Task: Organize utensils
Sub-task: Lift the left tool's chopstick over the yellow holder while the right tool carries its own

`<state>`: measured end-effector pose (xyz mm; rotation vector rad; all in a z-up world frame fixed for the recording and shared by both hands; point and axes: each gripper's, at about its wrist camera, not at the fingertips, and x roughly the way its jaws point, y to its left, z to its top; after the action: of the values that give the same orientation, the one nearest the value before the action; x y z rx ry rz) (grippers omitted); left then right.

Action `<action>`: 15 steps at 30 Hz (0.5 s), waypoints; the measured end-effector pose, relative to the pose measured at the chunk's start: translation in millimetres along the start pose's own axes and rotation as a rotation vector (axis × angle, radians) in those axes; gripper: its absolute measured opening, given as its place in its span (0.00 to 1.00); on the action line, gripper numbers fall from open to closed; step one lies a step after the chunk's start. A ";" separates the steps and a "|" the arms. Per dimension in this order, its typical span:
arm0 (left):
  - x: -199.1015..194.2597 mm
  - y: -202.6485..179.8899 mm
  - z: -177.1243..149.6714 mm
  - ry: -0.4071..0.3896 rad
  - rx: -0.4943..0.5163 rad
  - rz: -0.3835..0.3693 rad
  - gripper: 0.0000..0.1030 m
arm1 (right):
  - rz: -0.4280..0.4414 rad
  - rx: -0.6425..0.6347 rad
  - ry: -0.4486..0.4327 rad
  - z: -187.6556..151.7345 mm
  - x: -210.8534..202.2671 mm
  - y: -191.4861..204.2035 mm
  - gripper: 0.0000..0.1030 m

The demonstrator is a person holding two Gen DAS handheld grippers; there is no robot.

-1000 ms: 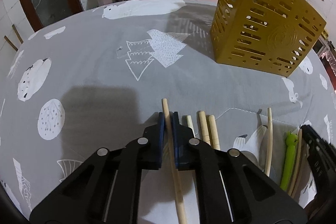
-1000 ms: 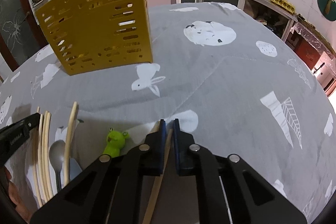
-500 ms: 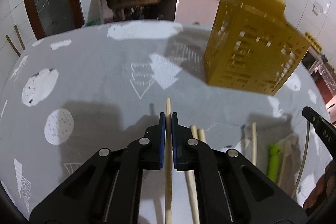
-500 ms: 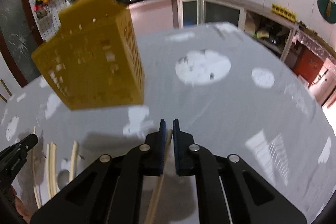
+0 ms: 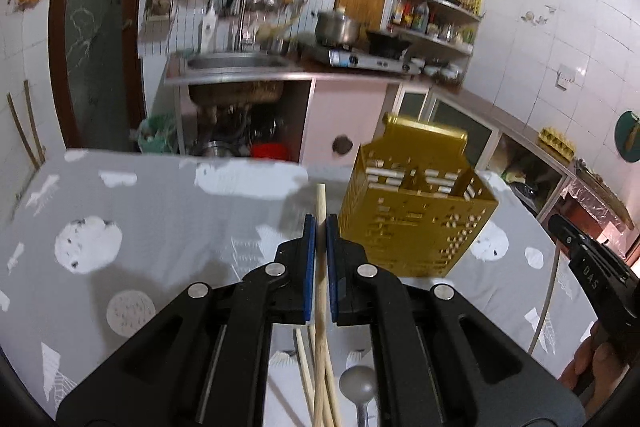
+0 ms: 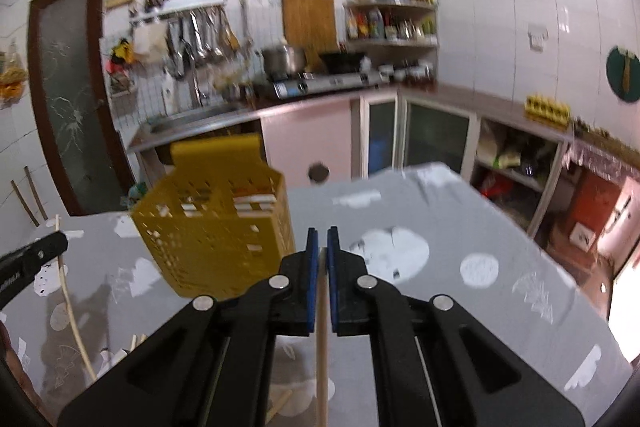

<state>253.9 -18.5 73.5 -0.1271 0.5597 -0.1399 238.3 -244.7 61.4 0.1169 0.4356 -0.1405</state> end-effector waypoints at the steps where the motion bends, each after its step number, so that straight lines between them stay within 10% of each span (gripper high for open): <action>1: -1.6 -1.2 0.7 -0.009 0.003 0.002 0.04 | 0.010 -0.003 -0.024 1.7 -5.0 1.1 0.05; 15: -41.7 -22.3 -0.5 -0.179 0.091 0.028 0.04 | 0.076 0.006 -0.193 -4.0 -60.1 -4.8 0.05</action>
<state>216.5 -33.5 98.2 -0.0427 0.3762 -0.1247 181.9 -242.3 83.1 0.1240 0.2376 -0.0774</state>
